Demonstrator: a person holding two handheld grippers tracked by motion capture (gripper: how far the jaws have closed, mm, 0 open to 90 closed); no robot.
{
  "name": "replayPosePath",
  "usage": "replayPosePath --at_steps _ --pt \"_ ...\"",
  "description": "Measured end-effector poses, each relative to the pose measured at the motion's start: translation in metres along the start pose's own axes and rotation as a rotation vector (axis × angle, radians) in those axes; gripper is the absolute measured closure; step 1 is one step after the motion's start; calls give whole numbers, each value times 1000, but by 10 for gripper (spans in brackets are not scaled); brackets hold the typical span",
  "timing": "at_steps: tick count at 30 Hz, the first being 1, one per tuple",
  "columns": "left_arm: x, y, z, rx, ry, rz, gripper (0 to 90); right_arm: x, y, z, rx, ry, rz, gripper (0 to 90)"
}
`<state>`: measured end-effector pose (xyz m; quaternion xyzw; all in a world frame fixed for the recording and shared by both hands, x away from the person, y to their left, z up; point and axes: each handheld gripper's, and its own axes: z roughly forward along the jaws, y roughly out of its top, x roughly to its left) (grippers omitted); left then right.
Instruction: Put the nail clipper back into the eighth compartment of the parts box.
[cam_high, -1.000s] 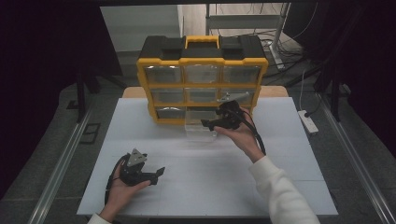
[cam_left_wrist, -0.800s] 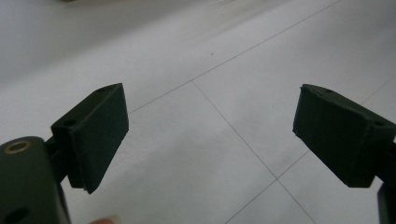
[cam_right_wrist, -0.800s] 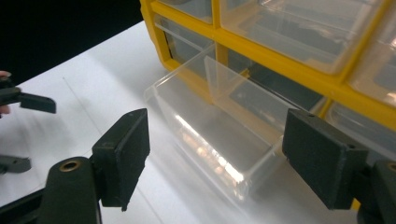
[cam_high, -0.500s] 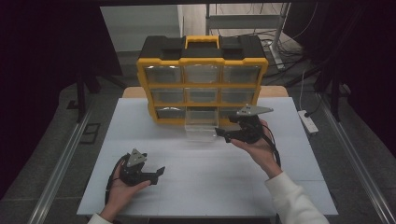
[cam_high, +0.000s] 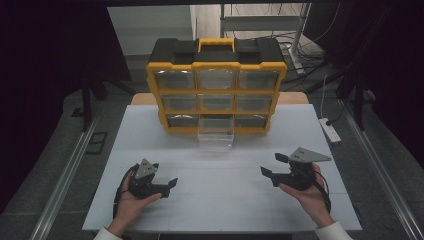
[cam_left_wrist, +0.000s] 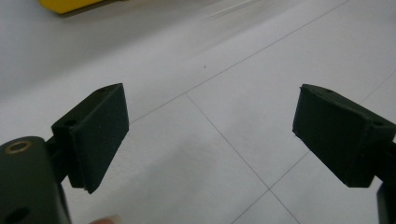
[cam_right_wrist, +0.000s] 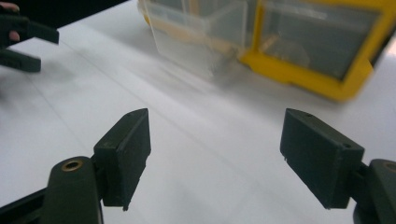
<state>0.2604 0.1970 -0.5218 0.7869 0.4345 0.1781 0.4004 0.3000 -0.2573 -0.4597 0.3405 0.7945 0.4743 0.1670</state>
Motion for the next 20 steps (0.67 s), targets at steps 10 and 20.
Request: replayPosePath --at_steps 10,20 --pt "-1 1 -1 -15 -1 3 113 -18 -45 -23 16 -23 72 244" --pt "0 2 -1 -21 2 -2 113 -21 -50 -20 22 -32 60 243"
